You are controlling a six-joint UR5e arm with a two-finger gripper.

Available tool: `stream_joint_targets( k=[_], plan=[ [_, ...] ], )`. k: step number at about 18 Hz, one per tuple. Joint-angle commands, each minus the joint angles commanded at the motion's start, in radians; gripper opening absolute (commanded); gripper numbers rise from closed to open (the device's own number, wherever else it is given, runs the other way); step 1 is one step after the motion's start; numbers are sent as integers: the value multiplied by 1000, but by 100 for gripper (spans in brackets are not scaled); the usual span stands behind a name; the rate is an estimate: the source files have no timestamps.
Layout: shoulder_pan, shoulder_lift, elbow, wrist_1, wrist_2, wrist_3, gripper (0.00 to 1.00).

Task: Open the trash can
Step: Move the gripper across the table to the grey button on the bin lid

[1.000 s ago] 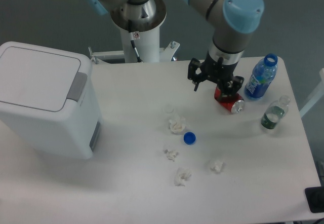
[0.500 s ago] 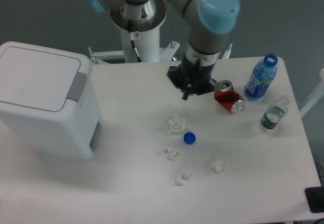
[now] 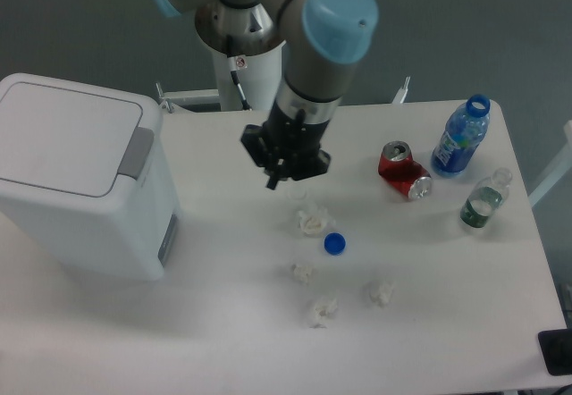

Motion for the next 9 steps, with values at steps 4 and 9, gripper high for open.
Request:
stream_joint_targets(
  k=[4, 9],
  plan=[
    [-18, 34, 23, -23, -49, -77, 0],
    [-9, 41, 38, -86, -63, -103, 0]
  ],
)
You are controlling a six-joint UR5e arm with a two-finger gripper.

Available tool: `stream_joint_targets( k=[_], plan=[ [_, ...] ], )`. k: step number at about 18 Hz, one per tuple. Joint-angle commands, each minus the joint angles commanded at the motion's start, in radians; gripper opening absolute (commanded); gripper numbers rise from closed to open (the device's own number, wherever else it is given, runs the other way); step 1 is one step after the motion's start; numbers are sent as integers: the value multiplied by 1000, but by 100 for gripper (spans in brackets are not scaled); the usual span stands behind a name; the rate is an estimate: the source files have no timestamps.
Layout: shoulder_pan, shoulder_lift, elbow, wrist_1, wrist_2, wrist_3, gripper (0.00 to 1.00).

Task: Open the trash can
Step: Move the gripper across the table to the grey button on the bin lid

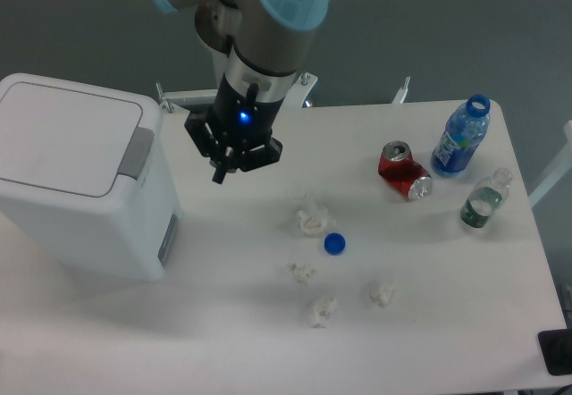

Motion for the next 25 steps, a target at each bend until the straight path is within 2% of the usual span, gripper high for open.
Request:
stream_joint_targets(
  k=[2, 11, 14, 18, 20, 25],
  plan=[
    [9, 15, 0, -23, -2, -3, 0],
    [12, 15, 24, -26, -8, -52, 0],
    [-1, 15, 28, -28, -20, -98, 0],
    [-12, 21, 34, -25, -98, -139, 0],
    [-47, 25, 34, -23, -104, -152, 0],
    [-69, 22, 32, -23, -109, -170, 0]
  ],
)
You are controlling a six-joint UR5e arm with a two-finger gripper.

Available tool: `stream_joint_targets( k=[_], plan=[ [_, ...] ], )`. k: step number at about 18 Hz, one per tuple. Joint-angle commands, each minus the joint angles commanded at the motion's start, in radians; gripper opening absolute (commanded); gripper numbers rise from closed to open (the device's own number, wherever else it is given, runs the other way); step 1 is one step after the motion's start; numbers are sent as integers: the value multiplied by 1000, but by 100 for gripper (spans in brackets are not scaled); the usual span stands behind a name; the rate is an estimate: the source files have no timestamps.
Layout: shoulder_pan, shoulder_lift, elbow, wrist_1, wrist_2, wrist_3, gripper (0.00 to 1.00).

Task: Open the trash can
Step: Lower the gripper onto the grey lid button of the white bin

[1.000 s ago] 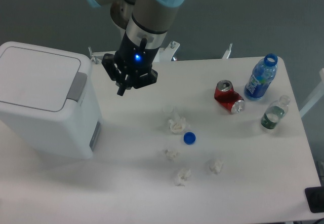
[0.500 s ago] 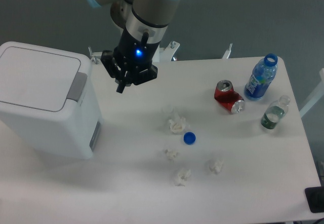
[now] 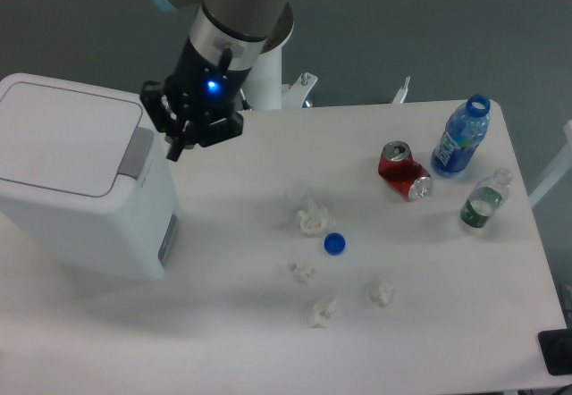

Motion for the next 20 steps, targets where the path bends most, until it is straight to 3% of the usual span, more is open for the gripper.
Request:
stream_joint_targets(
  k=[20],
  plan=[
    [-43, -3, -20, -5, -31, -20, 0]
  ],
)
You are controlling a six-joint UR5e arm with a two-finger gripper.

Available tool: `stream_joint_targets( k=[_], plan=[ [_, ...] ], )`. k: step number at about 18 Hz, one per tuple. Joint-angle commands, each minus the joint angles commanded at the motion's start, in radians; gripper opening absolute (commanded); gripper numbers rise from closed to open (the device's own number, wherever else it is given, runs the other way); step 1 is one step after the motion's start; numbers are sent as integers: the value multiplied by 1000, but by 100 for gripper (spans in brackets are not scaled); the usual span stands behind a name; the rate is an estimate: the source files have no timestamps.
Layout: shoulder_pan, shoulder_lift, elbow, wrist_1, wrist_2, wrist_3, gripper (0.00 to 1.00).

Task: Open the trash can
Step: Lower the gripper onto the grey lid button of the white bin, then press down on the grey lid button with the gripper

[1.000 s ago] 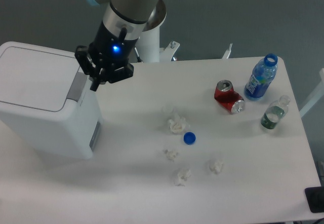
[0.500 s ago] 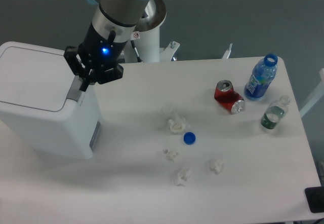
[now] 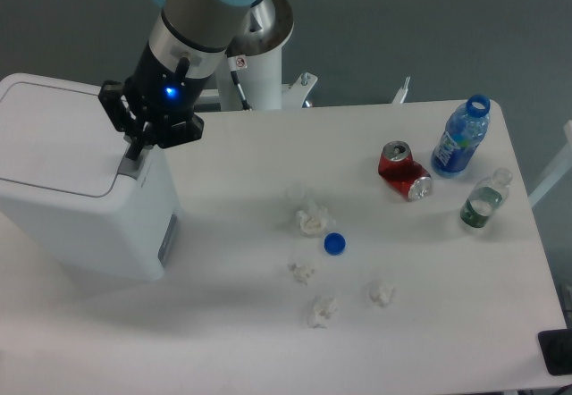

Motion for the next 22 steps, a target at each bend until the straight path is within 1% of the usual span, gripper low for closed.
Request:
stream_joint_targets(
  k=[6, 22],
  plan=[
    [2, -2, -12, 2, 2, 2, 0],
    [0, -3, -20, 5, 2, 2, 0]
  ],
)
